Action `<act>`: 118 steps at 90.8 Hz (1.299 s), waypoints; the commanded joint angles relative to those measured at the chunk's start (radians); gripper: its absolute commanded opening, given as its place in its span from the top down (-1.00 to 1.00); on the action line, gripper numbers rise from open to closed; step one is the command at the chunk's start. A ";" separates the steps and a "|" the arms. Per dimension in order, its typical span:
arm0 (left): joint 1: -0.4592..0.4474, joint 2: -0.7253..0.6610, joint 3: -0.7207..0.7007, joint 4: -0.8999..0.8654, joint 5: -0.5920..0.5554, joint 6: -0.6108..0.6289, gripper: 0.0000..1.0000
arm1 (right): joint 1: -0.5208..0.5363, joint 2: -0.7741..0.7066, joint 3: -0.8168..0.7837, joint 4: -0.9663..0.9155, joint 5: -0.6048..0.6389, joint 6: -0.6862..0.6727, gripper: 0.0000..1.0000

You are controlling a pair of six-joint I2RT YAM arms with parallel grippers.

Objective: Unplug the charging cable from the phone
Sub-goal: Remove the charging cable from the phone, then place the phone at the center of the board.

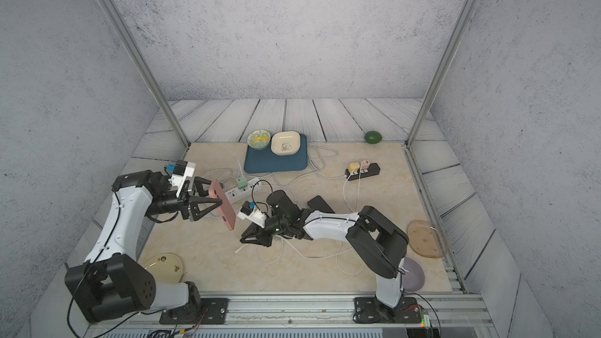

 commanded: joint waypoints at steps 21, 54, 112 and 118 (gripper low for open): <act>-0.005 0.020 0.040 -0.178 0.128 0.009 1.00 | -0.050 -0.019 0.017 0.025 -0.004 0.140 -0.01; -0.005 0.056 0.087 -0.176 0.000 -0.001 1.00 | -0.176 -0.161 -0.046 0.001 0.031 0.238 -0.59; -0.099 -0.112 -0.088 0.697 -0.736 -1.062 1.00 | -0.219 -0.305 0.091 -0.520 0.379 0.032 -0.99; -0.137 -0.109 -0.094 0.705 -0.819 -1.085 1.00 | -0.223 -0.310 0.104 -0.550 0.416 0.033 -0.99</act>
